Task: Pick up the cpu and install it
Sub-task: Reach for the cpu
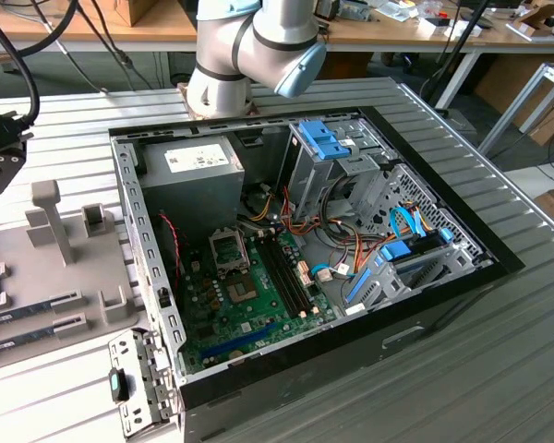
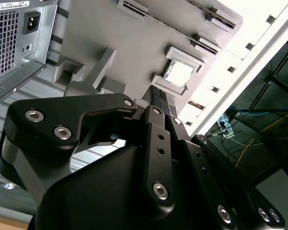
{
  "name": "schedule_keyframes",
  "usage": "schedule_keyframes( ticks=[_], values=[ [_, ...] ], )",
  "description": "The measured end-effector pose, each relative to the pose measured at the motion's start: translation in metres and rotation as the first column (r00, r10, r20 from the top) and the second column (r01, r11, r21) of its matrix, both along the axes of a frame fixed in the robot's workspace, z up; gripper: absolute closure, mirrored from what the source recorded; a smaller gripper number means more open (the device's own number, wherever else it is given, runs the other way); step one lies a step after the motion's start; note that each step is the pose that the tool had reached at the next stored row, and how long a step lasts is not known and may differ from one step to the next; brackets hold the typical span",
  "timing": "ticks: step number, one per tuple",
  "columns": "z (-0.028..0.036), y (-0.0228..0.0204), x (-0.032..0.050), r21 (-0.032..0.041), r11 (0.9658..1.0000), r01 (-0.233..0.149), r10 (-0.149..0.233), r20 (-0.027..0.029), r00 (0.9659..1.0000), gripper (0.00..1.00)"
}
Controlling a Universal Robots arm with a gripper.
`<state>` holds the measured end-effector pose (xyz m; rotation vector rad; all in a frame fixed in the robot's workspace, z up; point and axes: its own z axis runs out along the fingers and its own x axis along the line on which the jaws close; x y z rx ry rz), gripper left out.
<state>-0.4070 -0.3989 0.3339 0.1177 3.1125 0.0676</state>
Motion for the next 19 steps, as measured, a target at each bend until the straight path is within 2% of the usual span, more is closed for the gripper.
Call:
schedule_keyframes(
  ticks=[4, 6, 8, 19],
  values=[
    [-0.0004, 0.0013, -0.0011, 0.0, 1.0, 0.0, 0.0, -0.0001, 1.0, 0.89],
    [-0.0006, 0.0042, -0.0027, 0.0, 1.0, 0.0, 0.0, 0.0, 1.0, 0.89],
    [-0.0006, 0.0051, -0.0041, -0.0001, 1.0, 0.0, 0.0, -0.0002, 1.0, 0.89],
    [-0.0012, 0.0053, -0.015, 0.0, 1.0, 0.0, 0.0, 0.0, 1.0, 0.89]
  ],
)
